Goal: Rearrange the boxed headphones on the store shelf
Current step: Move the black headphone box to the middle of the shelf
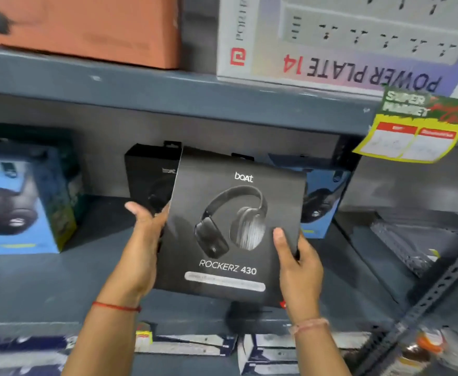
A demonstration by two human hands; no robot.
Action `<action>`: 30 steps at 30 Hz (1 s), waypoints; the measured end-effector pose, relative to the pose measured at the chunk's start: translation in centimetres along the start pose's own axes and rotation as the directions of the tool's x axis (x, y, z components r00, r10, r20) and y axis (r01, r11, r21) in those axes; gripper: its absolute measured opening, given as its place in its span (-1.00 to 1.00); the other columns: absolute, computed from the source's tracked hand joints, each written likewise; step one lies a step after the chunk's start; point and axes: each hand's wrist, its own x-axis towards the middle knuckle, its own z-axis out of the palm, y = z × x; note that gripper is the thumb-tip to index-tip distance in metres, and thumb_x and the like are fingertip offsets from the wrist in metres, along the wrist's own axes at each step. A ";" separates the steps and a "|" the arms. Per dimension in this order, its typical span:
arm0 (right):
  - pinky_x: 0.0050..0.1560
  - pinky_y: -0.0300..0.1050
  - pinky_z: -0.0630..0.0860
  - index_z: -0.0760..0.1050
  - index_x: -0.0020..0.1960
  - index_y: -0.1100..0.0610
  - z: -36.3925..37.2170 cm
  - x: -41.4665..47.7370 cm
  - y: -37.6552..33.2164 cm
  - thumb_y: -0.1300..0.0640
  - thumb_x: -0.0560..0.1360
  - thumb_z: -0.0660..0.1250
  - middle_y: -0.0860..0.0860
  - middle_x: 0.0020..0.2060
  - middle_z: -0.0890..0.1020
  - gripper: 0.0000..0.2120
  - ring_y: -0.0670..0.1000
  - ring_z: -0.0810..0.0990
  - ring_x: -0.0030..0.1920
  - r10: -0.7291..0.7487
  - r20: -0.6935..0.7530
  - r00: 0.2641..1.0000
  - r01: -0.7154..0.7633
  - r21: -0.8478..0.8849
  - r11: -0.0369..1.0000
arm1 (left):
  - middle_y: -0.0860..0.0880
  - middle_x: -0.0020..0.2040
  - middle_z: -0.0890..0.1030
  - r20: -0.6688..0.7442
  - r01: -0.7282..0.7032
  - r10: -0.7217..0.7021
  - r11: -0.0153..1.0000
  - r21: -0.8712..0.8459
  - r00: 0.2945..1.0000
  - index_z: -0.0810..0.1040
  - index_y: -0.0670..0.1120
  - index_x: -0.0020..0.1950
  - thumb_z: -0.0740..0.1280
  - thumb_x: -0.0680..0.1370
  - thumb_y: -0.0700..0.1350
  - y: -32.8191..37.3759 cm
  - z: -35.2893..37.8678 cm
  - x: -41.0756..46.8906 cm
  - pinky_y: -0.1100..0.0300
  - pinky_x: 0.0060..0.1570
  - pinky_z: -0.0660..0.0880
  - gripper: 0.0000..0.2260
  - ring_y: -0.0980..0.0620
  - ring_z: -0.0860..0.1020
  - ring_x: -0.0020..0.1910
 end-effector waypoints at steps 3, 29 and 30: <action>0.20 0.00 0.47 0.53 0.16 -0.03 2.7 -0.5 -0.5 -0.32 0.25 0.32 -0.05 0.05 0.64 -0.43 -0.05 0.55 0.12 0.001 0.061 0.998 -0.002 0.022 1.000 | 0.15 0.09 0.65 0.161 -0.055 0.040 0.994 0.091 0.986 0.40 0.08 0.29 0.33 0.36 0.24 0.3 -3.3 -1.0 0.31 0.10 0.50 -0.46 0.18 0.53 0.17; 0.31 0.12 0.35 0.39 0.30 0.21 16.5 -6.8 5.1 0.23 0.28 0.50 0.30 0.27 0.34 -0.38 0.29 0.39 0.23 0.063 -0.037 0.997 -0.068 -0.157 0.985 | -0.25 0.17 0.55 -0.405 0.209 0.082 0.753 0.624 0.911 0.34 -0.11 0.35 0.37 0.44 -0.24 -6.6 -19.3 3.6 0.07 0.20 0.42 -0.51 -0.11 0.54 0.09; 0.22 0.20 0.41 0.42 0.26 0.20 17.5 -8.9 4.4 0.23 0.28 0.51 0.28 0.23 0.36 -0.42 0.27 0.45 0.13 0.031 0.011 0.999 -0.030 -0.130 0.991 | -0.26 0.20 0.55 -0.498 0.237 0.130 0.760 0.606 0.857 0.37 -0.15 0.32 0.37 0.45 -0.22 -6.5 -21.3 2.4 0.06 0.19 0.41 -0.55 -0.16 0.54 0.11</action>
